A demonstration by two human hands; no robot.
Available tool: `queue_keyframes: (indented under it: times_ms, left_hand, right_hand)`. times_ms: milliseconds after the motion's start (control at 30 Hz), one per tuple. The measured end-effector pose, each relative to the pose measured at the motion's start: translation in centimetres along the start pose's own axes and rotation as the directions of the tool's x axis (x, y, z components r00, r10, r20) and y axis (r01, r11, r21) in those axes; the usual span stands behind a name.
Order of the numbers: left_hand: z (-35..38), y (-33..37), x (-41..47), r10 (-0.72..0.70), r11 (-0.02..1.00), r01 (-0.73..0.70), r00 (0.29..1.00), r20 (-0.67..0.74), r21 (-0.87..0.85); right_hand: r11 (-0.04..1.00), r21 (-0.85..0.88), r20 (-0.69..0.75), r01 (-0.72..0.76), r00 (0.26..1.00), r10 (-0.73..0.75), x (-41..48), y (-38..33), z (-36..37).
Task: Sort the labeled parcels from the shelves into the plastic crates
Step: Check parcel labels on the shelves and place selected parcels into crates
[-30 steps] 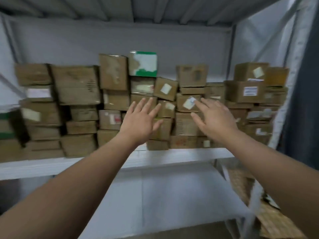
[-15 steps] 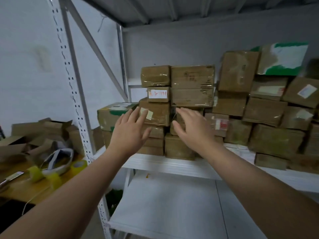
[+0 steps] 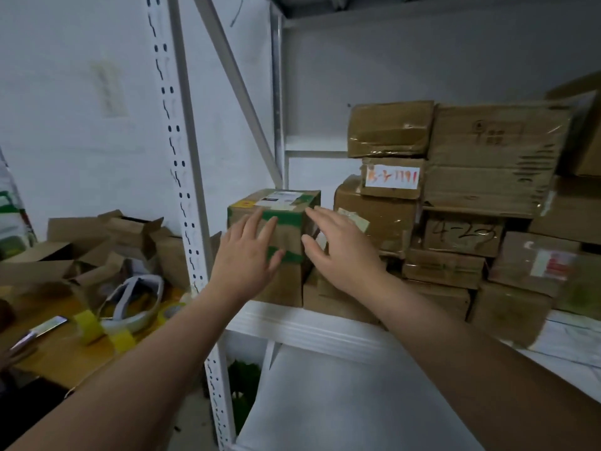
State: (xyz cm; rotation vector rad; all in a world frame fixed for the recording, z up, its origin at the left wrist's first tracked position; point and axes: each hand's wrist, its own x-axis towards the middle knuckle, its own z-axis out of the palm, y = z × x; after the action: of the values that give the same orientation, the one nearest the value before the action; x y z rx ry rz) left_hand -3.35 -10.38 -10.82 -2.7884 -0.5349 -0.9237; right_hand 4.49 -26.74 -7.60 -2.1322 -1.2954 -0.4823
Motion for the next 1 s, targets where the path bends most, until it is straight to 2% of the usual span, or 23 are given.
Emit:
queue_keyframes:
  times_ms: [167, 300, 400, 533, 667, 767, 833, 933, 1000]
  left_hand:
    - [4.3, -4.2, 3.5, 0.082, 0.997, -0.082, 0.993, -0.079, 0.004]
    - [5.8, -7.6, 6.7, 0.137, 0.991, -0.137, 0.989, -0.050, 0.012]
    - [7.0, -8.6, 7.6, 0.138, 0.980, -0.141, 0.990, -0.027, -0.141]
    - [7.2, -8.4, 7.0, 0.124, 0.921, -0.143, 0.989, -0.077, -0.362]
    - [7.0, -8.4, 6.6, 0.052, 0.856, -0.136, 0.983, -0.178, -0.499]
    - [6.6, -8.2, 6.9, -0.033, 0.765, -0.072, 0.988, -0.150, -0.640]
    - [6.8, -8.2, 7.0, -0.072, 0.682, -0.080, 0.982, -0.176, -0.727]
    - [6.6, -7.9, 6.6, -0.110, 0.561, -0.055, 0.984, -0.140, -0.826]
    - [5.8, -7.7, 6.2, -0.119, 0.554, 0.004, 0.990, -0.075, -0.833]
  right_hand:
    - [0.984, 0.059, -0.011, -0.166, 0.986, 0.166, 3.6, -0.4, 5.7]
    - [0.952, 0.058, -0.057, -0.301, 0.951, 0.304, 6.5, -0.9, 8.3]
    - [0.901, 0.128, -0.088, -0.414, 0.900, 0.426, 7.7, -0.8, 10.4]
    - [0.892, 0.272, -0.297, -0.362, 0.850, 0.435, 8.5, -0.8, 12.6]
    - [0.880, 0.291, -0.423, -0.374, 0.775, 0.469, 9.0, -1.3, 13.2]
    - [0.860, 0.348, -0.461, -0.374, 0.730, 0.504, 8.8, -1.8, 13.4]
    - [0.851, 0.378, -0.474, -0.364, 0.714, 0.516, 8.2, -2.1, 13.2]
    - [0.859, 0.404, -0.478, -0.316, 0.727, 0.492, 7.2, -2.5, 12.6]
    - [0.852, 0.446, -0.442, -0.272, 0.761, 0.475, 6.6, -2.7, 12.3]
